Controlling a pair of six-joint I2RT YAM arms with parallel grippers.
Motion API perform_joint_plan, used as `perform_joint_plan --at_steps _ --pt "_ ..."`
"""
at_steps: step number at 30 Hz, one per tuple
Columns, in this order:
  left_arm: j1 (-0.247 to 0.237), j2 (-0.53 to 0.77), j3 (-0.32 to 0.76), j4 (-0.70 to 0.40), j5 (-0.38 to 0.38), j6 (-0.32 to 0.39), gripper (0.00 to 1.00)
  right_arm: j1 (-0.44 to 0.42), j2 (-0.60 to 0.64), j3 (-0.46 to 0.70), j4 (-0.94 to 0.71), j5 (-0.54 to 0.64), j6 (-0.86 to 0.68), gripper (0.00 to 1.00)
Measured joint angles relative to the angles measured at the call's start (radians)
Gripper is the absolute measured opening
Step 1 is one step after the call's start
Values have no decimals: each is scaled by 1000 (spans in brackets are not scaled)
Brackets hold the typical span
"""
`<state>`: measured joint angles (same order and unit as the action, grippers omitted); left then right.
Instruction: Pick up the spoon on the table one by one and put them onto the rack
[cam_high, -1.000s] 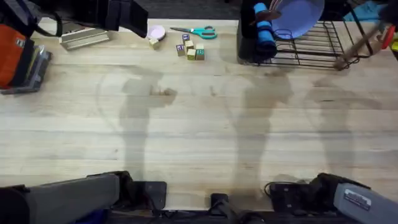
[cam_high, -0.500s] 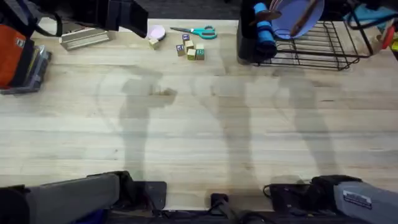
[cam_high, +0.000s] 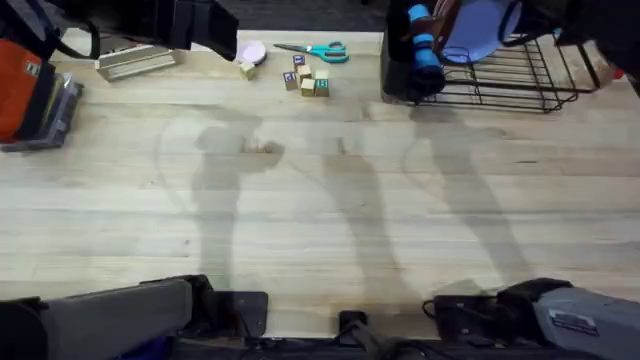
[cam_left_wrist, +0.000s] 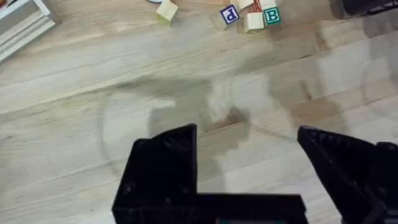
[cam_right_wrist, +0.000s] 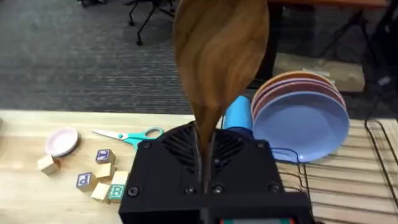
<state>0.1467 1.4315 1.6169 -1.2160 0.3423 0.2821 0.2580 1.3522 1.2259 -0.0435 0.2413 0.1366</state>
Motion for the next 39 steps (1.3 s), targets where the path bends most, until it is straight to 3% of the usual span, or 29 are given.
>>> perform_joint_plan --at_steps 15,25,33,39 --pt "0 0 0 0 0 0 993 101 118 0 154 6 -199 37" --pt "0 0 0 0 0 0 993 112 175 0 263 2 -255 36" --pt "0 0 0 0 -3 0 993 112 245 0 262 -120 -434 32" --pt "0 0 0 0 -3 0 993 112 270 0 266 -142 -521 31"
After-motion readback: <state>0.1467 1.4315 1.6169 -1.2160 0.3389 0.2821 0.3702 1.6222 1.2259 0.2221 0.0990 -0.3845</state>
